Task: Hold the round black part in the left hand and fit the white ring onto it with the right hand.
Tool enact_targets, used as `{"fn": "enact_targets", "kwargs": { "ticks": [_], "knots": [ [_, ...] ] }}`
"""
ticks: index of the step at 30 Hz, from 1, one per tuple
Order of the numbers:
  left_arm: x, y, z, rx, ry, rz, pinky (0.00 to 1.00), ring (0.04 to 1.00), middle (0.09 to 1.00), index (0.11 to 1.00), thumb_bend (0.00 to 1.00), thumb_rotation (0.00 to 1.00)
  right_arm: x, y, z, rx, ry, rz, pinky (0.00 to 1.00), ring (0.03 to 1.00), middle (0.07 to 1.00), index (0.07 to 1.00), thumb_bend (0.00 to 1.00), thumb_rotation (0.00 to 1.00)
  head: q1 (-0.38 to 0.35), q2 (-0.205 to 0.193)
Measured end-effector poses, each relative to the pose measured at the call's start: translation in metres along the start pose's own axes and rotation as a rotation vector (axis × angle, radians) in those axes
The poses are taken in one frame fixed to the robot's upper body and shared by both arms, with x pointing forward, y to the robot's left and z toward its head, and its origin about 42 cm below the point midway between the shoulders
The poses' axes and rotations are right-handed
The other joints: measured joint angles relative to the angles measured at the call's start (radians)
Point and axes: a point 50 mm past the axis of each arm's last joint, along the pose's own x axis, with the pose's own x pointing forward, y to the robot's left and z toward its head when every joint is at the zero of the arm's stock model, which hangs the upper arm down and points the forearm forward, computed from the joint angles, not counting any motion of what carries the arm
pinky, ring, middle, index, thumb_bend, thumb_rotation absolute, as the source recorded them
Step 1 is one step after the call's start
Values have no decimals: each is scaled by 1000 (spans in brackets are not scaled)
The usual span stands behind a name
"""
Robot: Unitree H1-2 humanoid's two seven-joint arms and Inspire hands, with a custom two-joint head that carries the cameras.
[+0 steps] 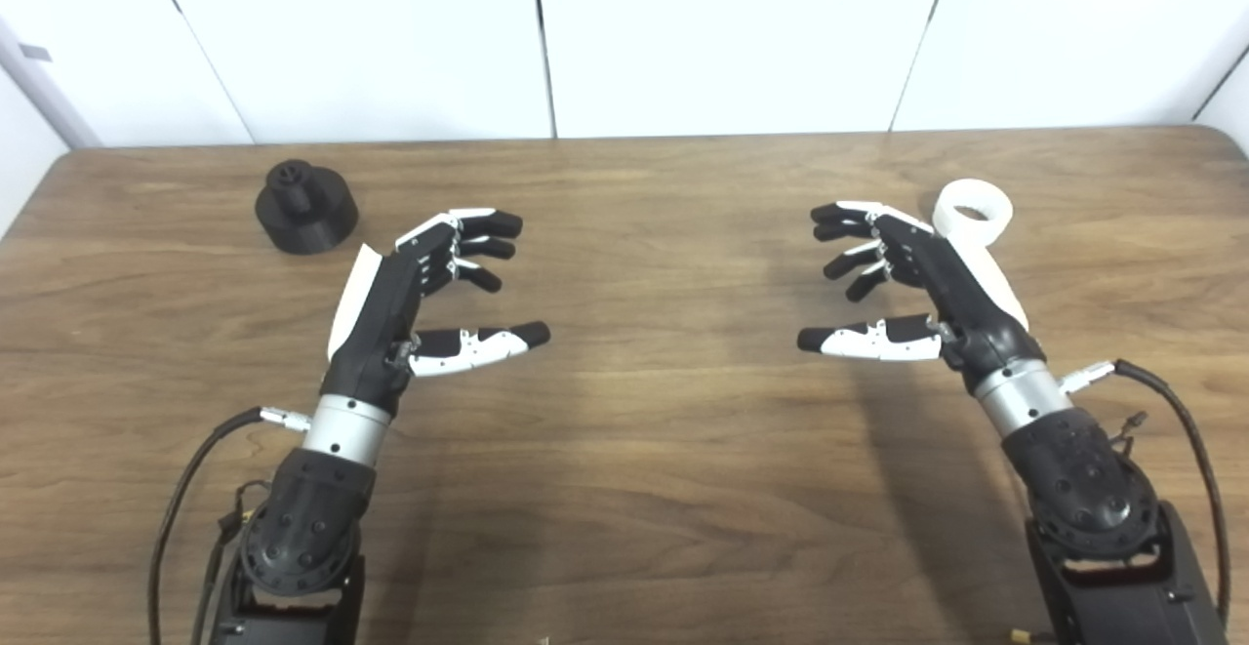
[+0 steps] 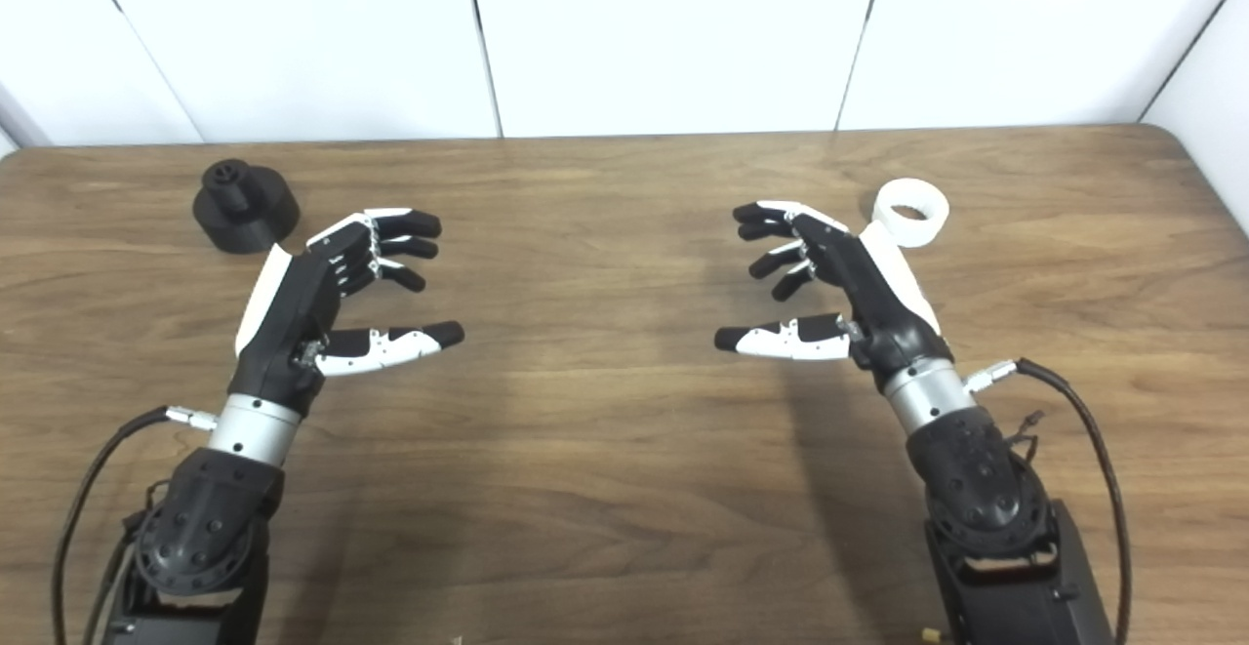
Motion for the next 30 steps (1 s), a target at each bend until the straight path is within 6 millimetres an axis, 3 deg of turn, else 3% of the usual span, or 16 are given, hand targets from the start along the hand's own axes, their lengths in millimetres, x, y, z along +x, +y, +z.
{"fn": "enact_targets", "kwargs": {
  "ticks": [10,19,26,30],
  "knots": [
    [0,0,0,0,0,-1,566,713,747,684,851,0,1,0,1,0,-4,-1,503,631,759,768,717,145,0,-2],
    [1,-10,1,7,-2,-24,568,715,752,699,834,14,-1,-8,-3,1,-12,-13,499,628,758,768,711,126,172,-28],
    [3,-30,2,-13,-10,-34,591,726,751,702,814,21,-11,-25,-20,16,24,-28,527,646,768,776,706,93,420,-121],
    [3,-43,-4,-23,-4,-35,600,727,746,699,824,44,-13,-29,-32,21,55,-17,517,640,757,766,696,25,459,-140]
  ]
}}
